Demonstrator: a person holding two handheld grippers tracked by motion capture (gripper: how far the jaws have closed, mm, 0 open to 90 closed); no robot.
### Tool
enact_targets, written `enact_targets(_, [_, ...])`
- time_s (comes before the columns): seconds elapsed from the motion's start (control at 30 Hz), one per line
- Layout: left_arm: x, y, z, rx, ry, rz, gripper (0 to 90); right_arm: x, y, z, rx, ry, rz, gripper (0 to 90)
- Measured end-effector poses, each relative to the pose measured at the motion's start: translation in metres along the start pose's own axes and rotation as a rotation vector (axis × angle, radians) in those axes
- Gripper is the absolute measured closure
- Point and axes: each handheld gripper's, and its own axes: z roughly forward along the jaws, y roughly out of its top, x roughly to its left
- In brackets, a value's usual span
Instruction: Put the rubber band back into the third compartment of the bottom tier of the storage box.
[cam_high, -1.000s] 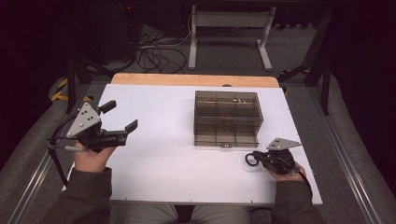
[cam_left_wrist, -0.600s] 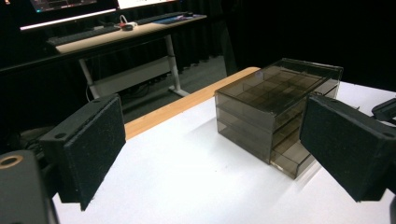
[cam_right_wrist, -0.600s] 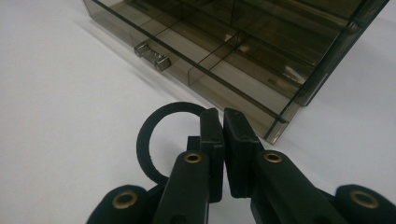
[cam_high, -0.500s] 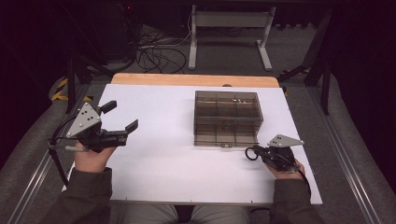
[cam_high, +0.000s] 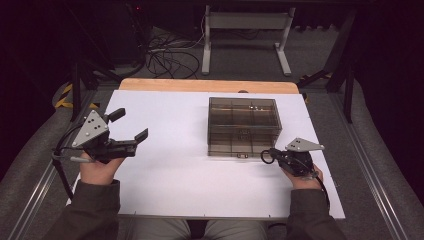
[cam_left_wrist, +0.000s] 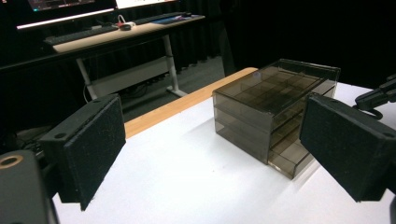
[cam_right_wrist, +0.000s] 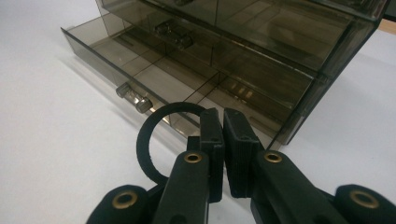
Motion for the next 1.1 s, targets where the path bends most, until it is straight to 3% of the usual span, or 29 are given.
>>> enact_targets(0.2, [0.000, 0.000, 0.000, 0.002, 0.002, 0.001, 7.9, -0.003, 0.002, 0.006, 0.001, 0.007, 0.001, 87.2])
enact_targets(0.43, [-0.001, -0.001, 0.001, 0.006, -0.001, -0.004, 7.9, -0.010, 0.006, 0.012, -0.025, 0.024, 0.046, 87.2])
enact_targets(1.1, [0.000, -0.002, 0.001, 0.014, 0.006, 0.004, 8.0, -0.018, 0.009, 0.030, -0.008, 0.015, 0.057, 87.1])
